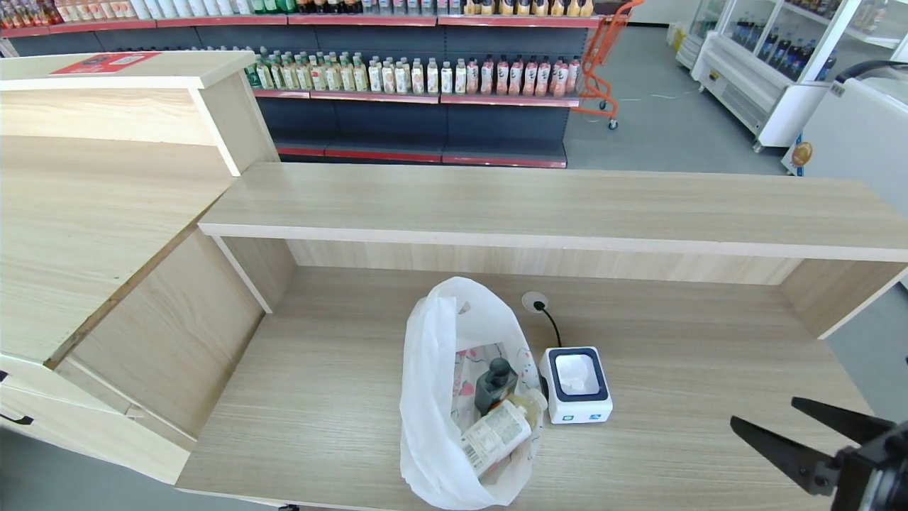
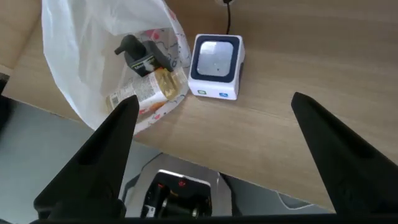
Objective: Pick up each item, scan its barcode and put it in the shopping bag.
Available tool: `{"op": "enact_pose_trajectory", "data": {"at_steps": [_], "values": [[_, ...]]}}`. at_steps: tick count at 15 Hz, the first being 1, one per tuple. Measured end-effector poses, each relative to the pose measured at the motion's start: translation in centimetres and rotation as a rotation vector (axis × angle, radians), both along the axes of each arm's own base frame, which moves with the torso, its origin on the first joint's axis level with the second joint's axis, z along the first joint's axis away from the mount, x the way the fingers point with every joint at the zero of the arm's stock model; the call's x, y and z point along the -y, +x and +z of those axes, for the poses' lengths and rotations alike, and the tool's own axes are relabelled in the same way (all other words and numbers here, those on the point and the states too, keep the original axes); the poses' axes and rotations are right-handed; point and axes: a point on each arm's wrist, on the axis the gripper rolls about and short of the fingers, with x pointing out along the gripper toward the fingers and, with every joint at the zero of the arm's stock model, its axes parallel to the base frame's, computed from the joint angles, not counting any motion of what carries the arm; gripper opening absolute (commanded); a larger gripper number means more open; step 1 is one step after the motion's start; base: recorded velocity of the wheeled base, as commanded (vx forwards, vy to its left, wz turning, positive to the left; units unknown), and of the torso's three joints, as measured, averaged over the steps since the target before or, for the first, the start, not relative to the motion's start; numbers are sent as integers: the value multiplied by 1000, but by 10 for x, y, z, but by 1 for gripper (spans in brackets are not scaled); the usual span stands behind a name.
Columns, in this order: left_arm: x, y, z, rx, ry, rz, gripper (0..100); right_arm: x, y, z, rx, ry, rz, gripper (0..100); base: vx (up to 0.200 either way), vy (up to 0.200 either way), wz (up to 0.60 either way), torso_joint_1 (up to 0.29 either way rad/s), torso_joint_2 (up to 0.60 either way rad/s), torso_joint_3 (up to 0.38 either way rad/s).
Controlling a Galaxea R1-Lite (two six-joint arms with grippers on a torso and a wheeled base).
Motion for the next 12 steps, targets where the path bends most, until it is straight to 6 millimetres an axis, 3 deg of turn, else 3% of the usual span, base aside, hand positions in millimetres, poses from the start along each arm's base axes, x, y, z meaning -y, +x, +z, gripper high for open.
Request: {"op": "enact_pose_trajectory", "data": {"at_steps": [4, 7, 12], "values": [[0, 0, 0, 0, 0, 0, 100, 17, -64, -27, 16, -31, -107, 100, 0, 0, 0, 0, 0, 0], [0, 0, 0, 0, 0, 0, 100, 23, -101, -49, 100, -52, -192, 100, 0, 0, 0, 0, 0, 0], [0, 0, 0, 0, 0, 0, 100, 24, -121, -63, 253, -101, -309, 100, 0, 0, 0, 0, 0, 0]]}}
